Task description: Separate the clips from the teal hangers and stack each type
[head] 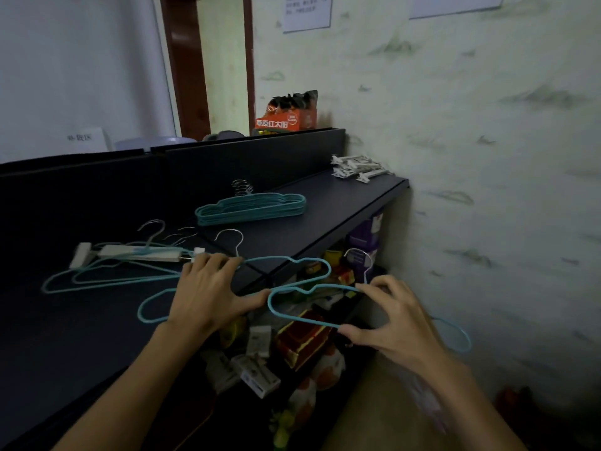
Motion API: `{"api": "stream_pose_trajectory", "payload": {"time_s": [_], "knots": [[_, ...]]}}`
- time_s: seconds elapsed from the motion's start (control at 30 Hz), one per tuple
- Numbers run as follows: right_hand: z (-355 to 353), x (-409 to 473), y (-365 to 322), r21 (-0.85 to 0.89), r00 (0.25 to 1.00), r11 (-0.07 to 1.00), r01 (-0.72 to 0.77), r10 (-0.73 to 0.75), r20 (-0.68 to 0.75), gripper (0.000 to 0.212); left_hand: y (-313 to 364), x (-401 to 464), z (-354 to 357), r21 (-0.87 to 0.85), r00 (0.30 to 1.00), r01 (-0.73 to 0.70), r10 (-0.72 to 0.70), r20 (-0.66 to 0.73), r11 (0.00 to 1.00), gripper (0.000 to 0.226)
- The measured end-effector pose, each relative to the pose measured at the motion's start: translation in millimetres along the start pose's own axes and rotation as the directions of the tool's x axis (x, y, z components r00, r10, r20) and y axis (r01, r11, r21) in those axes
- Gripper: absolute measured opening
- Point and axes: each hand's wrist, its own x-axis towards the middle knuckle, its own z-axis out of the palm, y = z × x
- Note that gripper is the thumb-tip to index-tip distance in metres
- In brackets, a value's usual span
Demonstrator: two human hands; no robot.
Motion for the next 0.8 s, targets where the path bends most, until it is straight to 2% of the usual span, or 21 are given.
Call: {"api": "stream_pose_trajectory", "payload": {"time_s": [0.23,0.47,0.8], "knots": [[-6.0,22.3,54.5,0.042,0.999,0.999,0.031,-0.032,0.024,0.087,34.2,21.2,20.5,0.014,1.000,0.025,-0.025,-0.005,1.000,0.092],[14.2,73.0,77.2,0.100,0.997,0.992,0.073,-0.074,0.008,0.086,28.4,67.2,25.4,0.067,0.998,0.057,-0.057,-0.009,0.996,0.099],[35.1,173.7,119.3,0.070,0.994,0.992,0.107,-0.107,-0.004,0.089,9.6,173.7,63.0,0.095,0.997,0.062,-0.065,0.031,0.994,0.103]]}}
